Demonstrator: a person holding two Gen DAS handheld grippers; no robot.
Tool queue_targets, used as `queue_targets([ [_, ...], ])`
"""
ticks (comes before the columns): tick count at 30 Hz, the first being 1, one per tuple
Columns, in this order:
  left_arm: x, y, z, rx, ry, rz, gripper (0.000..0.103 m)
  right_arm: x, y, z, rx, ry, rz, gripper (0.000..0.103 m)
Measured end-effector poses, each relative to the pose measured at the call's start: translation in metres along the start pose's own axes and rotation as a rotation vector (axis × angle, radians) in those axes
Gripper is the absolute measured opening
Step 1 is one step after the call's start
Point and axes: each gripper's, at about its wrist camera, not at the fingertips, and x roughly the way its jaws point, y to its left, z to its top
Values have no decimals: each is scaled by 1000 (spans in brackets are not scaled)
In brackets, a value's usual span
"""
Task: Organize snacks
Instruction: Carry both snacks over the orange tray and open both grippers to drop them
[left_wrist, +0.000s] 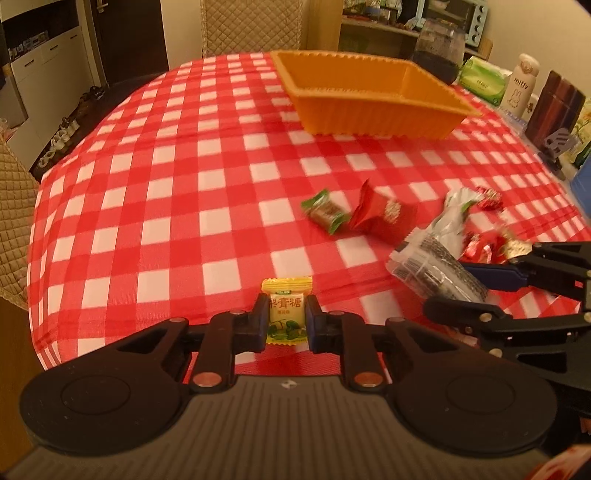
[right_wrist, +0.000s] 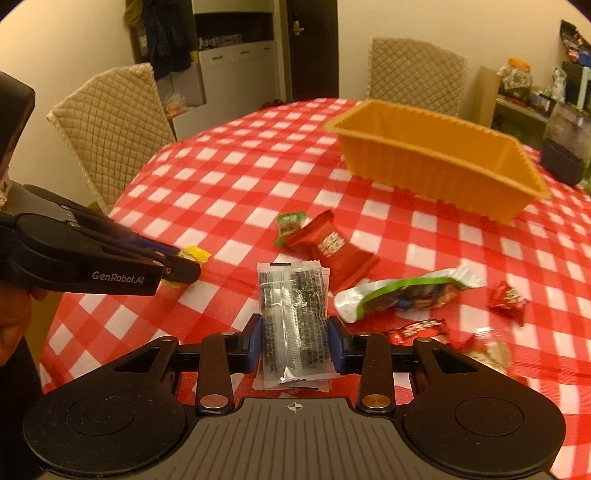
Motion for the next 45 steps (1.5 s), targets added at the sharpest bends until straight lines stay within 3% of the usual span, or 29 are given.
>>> queue_targets([
  [7, -22, -19, 30, 11, -70, -23, 18, -35, -21, 19, 52, -72, -60, 37],
  [14, -22, -43, 91, 28, -146, -77, 18, -49, -72, 59, 107, -132, -116, 37],
  [21, 7, -65, 157, 71, -198, -88, 18, -37, -131, 113, 161, -159, -172, 37],
  [28, 53, -64, 207, 56, -204, -75, 18, 7, -177, 149, 231, -128, -200, 37],
  [40, 105, -53, 231, 7, -185, -86, 19, 52, -204, 166, 284, -96, -182, 37],
  [42, 109, -51, 231, -9, -183, -75, 32, 56, -206, 166, 291, -93, -180, 37],
  [45, 108, -46, 229, -22, -185, -82, 33, 57, -206, 165, 301, -91, -177, 37],
])
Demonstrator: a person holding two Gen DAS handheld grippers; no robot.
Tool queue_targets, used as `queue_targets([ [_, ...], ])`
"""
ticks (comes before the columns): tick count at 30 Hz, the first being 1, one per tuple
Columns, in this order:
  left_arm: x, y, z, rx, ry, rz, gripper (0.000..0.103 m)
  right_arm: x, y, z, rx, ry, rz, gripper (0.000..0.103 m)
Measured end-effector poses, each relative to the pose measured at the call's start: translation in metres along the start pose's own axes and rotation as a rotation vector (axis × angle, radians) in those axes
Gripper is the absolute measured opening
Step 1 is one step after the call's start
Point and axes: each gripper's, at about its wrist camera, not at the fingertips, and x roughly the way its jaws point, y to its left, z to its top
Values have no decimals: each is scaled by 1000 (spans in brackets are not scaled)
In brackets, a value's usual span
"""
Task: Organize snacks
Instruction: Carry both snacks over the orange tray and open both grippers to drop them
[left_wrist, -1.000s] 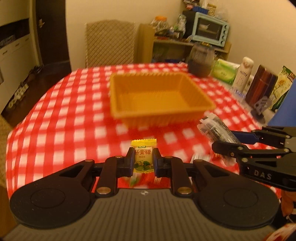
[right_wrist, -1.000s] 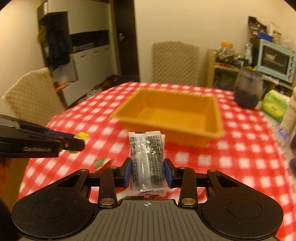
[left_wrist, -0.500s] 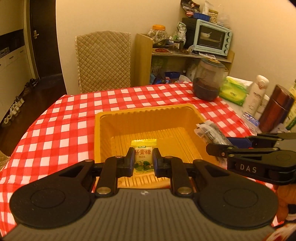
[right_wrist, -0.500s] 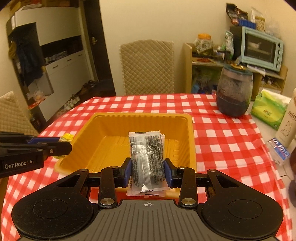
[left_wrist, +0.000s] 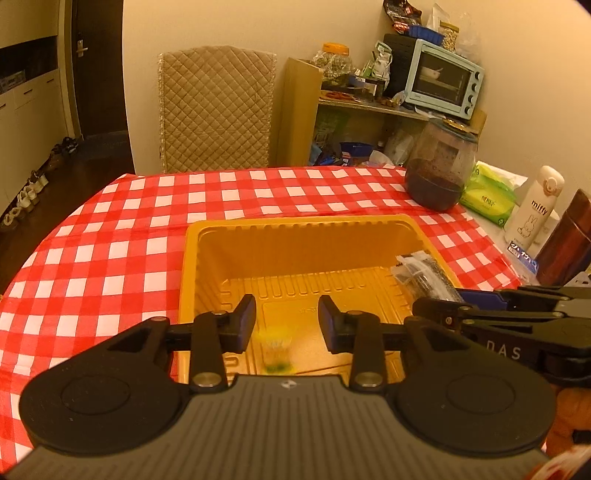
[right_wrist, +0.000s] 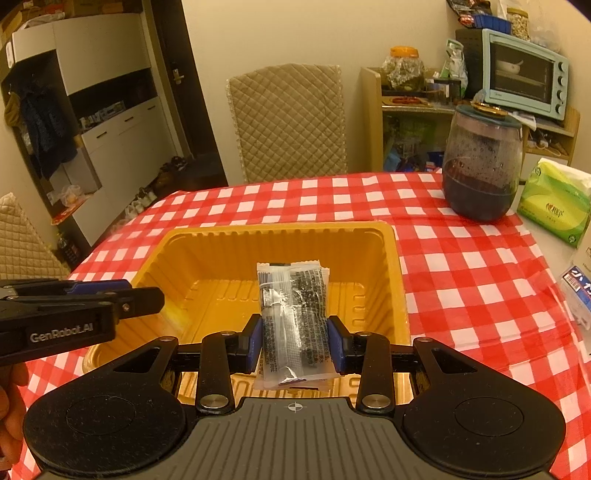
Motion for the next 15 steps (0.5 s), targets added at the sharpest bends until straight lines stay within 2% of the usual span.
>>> queue_targets([
  [11, -22, 5, -15, 1, 4, 9, 34, 4, 2, 3, 13, -5, 7, 37],
  [14, -28, 4, -21, 2, 2, 15, 35, 4, 2, 5, 21, -35, 39, 38],
  [15, -31, 4, -22, 2, 3, 16, 37, 4, 1, 6, 23, -51, 67, 46],
])
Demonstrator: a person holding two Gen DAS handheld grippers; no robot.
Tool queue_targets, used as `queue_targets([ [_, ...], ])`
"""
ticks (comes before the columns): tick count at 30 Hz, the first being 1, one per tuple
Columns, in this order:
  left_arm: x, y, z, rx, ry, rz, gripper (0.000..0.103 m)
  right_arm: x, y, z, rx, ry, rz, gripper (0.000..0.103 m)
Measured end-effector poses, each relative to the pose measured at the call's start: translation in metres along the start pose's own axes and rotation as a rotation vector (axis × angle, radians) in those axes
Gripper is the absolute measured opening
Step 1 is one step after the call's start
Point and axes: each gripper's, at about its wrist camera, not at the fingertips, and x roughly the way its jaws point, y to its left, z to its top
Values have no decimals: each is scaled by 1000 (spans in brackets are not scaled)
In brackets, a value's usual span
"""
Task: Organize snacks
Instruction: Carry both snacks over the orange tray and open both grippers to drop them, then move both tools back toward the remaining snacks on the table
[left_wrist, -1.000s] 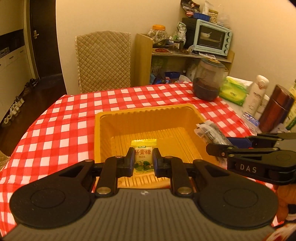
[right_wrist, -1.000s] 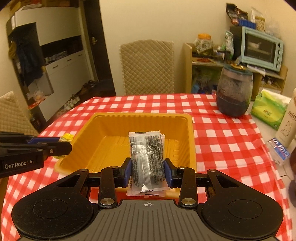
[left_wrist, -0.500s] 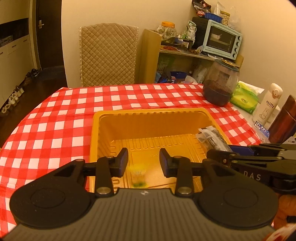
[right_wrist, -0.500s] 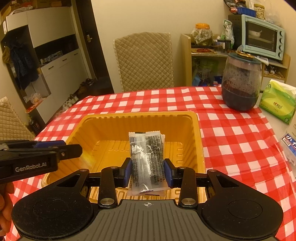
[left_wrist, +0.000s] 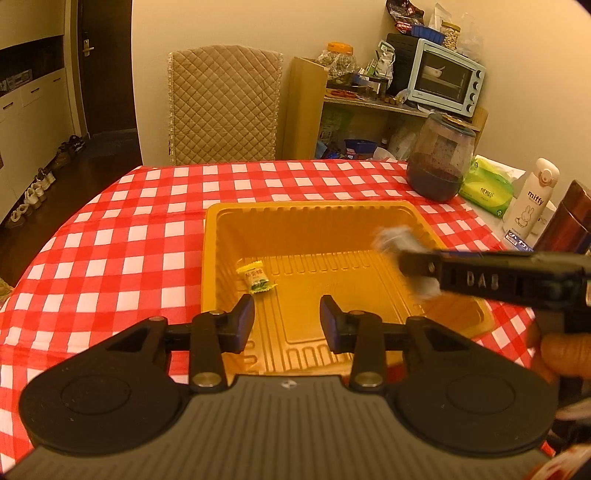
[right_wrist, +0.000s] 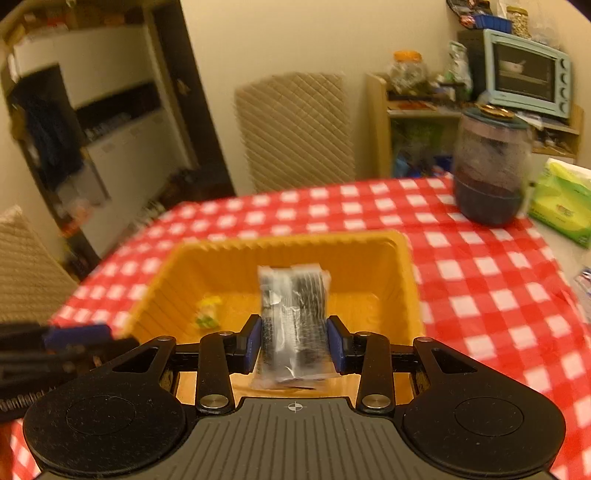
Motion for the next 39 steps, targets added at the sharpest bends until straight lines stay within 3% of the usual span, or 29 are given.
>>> queue_targets([
  [2, -6, 0, -4, 0, -4, 4, 40, -2, 0, 0, 0, -10, -6, 62],
  [11, -39, 0, -26, -36, -6, 6, 50, -35, 2, -13, -9, -11, -68, 62],
  [20, -93, -1, -56, -103, -12, 25, 55, -94, 18, -46, 11, 72, -116, 62],
  [24, -121, -3, -69, -133, -15, 31, 62, -129, 31, -65, -1, 72, -127, 62],
  [39, -214, -11, -124, -166, -50, 58, 68, -228, 57, -120, 31, 39, -149, 63],
])
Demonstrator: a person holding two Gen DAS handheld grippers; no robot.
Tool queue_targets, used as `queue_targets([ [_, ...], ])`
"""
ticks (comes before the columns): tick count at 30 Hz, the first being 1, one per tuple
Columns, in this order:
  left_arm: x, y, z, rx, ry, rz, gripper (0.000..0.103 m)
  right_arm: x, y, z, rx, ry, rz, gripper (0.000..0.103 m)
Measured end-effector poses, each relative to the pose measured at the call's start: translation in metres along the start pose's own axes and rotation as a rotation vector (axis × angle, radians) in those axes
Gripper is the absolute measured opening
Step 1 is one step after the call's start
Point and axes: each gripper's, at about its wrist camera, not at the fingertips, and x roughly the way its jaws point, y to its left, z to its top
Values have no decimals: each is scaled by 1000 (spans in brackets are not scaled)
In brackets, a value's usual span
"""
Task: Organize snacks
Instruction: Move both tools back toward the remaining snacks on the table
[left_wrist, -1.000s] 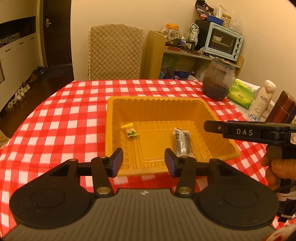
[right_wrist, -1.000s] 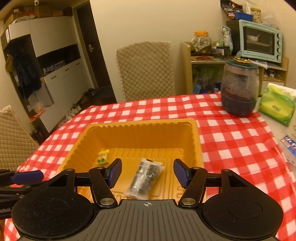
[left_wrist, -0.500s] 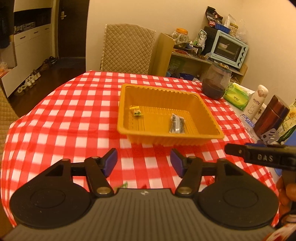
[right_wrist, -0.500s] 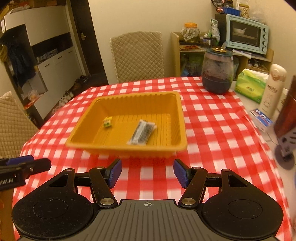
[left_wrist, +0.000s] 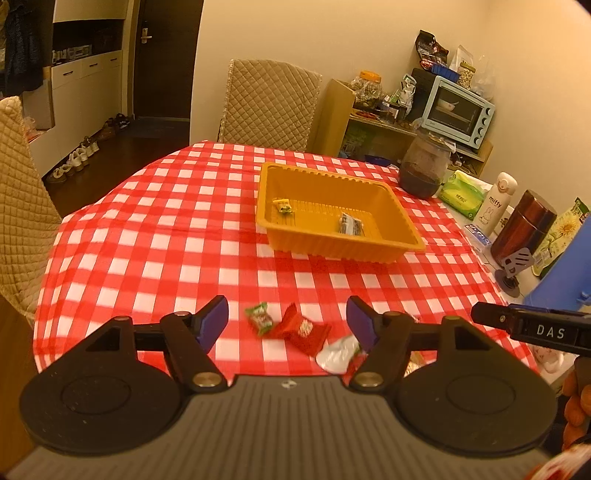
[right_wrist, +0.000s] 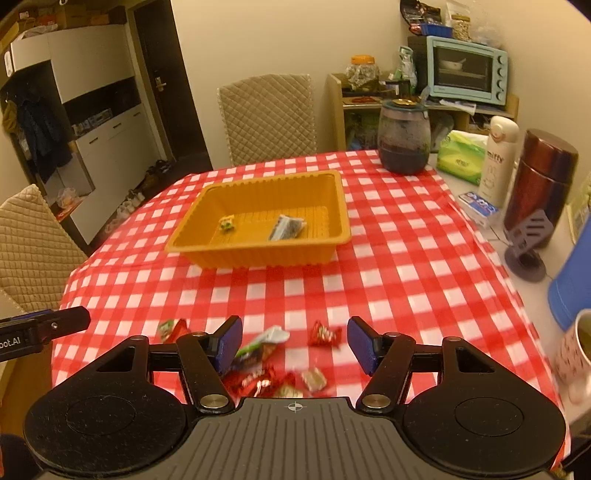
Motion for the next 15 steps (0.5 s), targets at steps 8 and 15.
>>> queue_targets([
  [8, -26, -4, -25, 8, -1, -2, 72, -21, -2, -28, 13, 6, -9, 64],
  [15, -36, -13, -46, 16, 0, -5, 73, -31, -6, -53, 21, 9, -22, 64],
])
